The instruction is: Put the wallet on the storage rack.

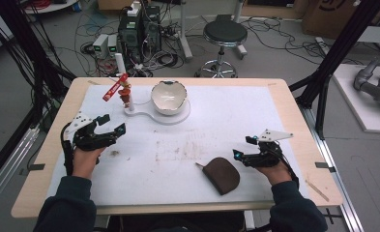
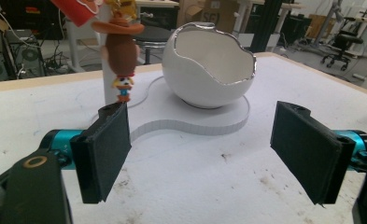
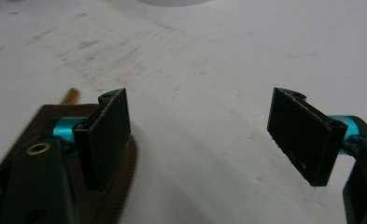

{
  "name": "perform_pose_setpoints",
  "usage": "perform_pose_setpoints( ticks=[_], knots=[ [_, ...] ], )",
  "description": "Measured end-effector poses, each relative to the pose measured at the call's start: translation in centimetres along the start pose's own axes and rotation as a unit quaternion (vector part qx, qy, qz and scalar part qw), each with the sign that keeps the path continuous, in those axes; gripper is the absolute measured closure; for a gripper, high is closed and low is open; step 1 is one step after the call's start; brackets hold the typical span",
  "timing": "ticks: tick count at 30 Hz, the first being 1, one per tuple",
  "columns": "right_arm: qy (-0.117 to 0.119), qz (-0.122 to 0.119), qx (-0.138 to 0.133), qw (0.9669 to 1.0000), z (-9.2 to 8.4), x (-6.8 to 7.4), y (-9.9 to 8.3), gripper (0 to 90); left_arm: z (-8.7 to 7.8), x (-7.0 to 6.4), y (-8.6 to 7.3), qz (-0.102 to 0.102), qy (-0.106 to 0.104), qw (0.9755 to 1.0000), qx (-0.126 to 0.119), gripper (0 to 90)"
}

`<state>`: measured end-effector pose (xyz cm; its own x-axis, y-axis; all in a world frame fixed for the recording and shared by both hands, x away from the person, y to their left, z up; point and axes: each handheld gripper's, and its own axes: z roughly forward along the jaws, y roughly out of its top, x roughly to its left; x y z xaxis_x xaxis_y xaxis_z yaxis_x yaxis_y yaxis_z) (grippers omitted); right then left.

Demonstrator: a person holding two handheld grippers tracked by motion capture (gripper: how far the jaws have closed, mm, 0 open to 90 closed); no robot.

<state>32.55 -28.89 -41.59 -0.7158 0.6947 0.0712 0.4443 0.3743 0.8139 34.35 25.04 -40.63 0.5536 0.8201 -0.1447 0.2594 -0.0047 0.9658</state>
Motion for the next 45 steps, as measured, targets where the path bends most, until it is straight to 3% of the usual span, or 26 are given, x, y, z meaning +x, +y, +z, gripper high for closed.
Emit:
perform_pose_setpoints(
  ticks=[6,11,13,19,24,26,33,39,45],
  knots=[
    [0.071,-0.009,0.041,0.9966,1.6,1.8,0.1,21.6,0.4,-0.4,0.0,0.003,-0.003,1.0000,0.004,20.1],
    [0.116,-0.014,0.084,0.9896,2.5,2.6,-0.3,21.7,0.7,-0.3,-0.2,0.003,-0.006,0.9999,0.011,20.4],
    [0.120,-0.017,0.100,0.9876,2.9,2.7,-0.6,21.5,0.8,-0.3,-0.2,-0.001,-0.006,0.9999,0.010,20.4],
    [0.137,0.000,0.103,0.9852,3.2,2.3,-0.7,22.4,0.8,-0.3,-0.2,-0.002,-0.008,0.9999,0.014,20.3],
    [0.176,0.032,0.112,0.9776,3.8,2.2,-0.8,31.2,1.0,-0.5,-0.3,-0.002,-0.009,0.9998,0.017,20.4],
    [0.179,0.035,0.112,0.9768,4.0,2.2,-0.7,33.2,1.1,-0.6,-0.3,0.000,-0.010,0.9998,0.019,20.5],
    [0.161,0.000,0.098,0.9821,5.4,3.3,0.6,37.7,1.4,-0.9,-0.2,-0.001,-0.010,0.9998,0.019,20.7],
    [0.154,-0.003,0.092,0.9838,6.5,3.6,1.4,37.9,1.6,-1.1,-0.3,-0.002,-0.013,0.9996,0.024,20.9],
    [0.113,-0.020,0.072,0.9908,7.6,3.7,2.4,36.4,2.0,-1.4,-0.3,-0.001,-0.022,0.9993,0.030,21.4]
  ],
)
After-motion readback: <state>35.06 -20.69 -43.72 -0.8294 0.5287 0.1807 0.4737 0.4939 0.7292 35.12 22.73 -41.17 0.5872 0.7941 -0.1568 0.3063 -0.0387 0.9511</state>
